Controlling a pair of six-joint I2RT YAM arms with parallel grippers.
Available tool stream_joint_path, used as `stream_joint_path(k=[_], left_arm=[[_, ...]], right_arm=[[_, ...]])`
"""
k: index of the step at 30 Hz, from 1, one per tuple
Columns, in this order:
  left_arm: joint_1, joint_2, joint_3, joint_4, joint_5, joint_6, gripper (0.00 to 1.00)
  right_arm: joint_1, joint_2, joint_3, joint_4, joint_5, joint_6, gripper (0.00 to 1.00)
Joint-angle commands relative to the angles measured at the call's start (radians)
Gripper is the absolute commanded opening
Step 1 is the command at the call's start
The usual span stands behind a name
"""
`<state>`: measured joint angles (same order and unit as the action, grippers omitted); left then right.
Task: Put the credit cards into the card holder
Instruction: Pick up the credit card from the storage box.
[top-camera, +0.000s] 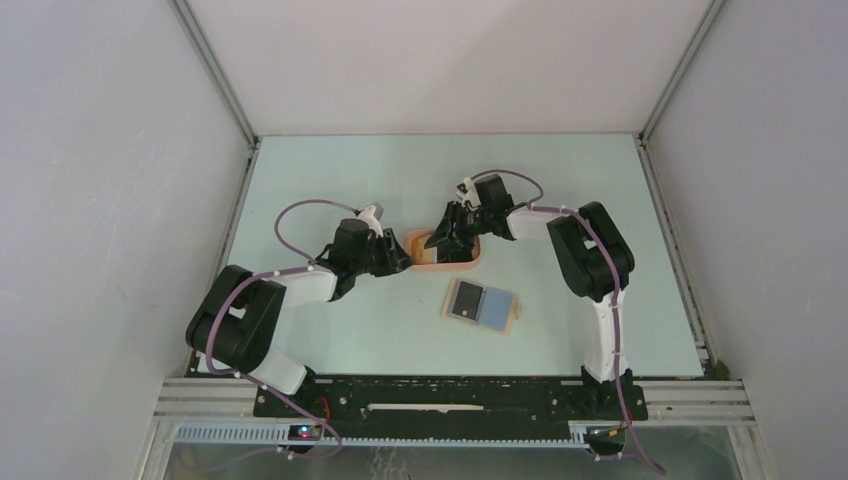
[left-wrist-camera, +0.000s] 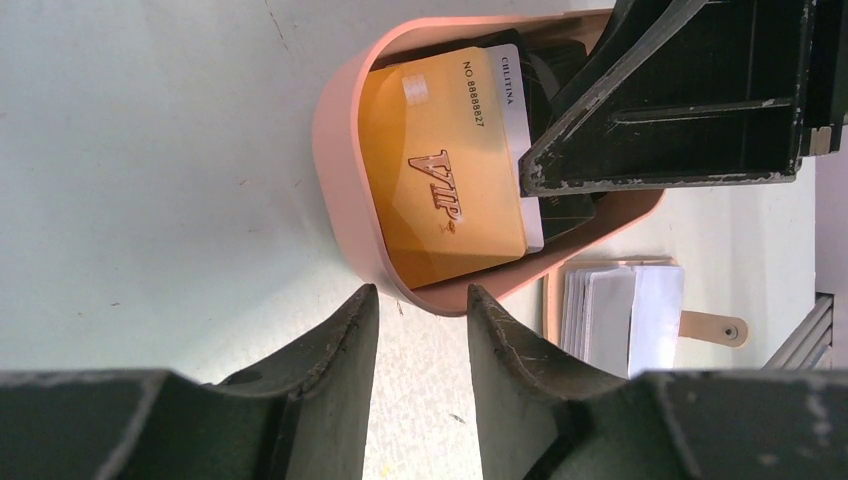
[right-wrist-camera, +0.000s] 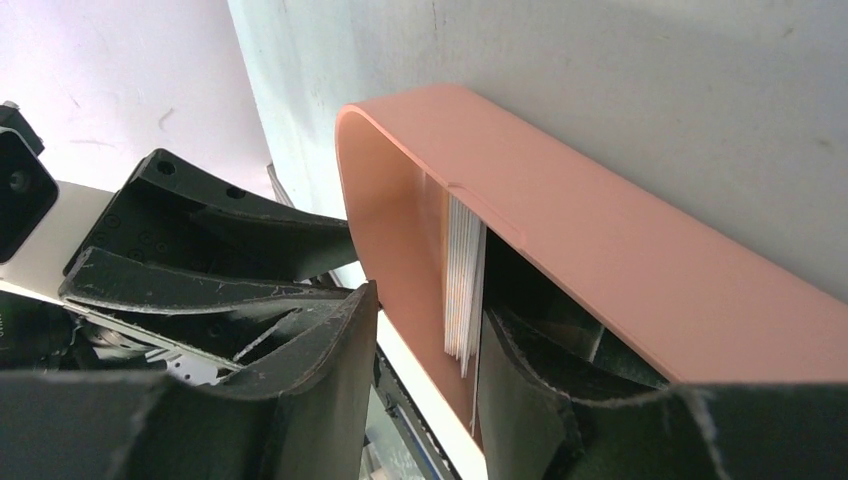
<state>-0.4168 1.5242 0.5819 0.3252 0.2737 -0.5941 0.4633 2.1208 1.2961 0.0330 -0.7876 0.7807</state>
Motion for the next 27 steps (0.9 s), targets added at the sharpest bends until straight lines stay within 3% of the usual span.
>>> stream_joint_path(k=[1,19,23,27], left_arm=[[-0.004,-0.036,0.049,-0.017,-0.003,0.030,0.43],[-0.004,-0.051,0.042,-0.029,-0.014,0.036,0.43],[-0.004,-0.052,0.044,-0.031,-0.013,0.036,0.43],[-0.004,-0.060,0.042,-0.035,-0.015,0.037,0.43]], right_arm=[[-0.021,-0.061,-0.025,-0.024,-0.019,-0.024,0.47],[-0.067,-0.072,-0.044,-0.085,-0.036,-0.062,0.40],[-0.078,-0.077,-0.047,-0.097,-0.034,-0.069,0.33],[-0.084,-0.090,-0.047,-0.112,-0.018,-0.088,0.13]])
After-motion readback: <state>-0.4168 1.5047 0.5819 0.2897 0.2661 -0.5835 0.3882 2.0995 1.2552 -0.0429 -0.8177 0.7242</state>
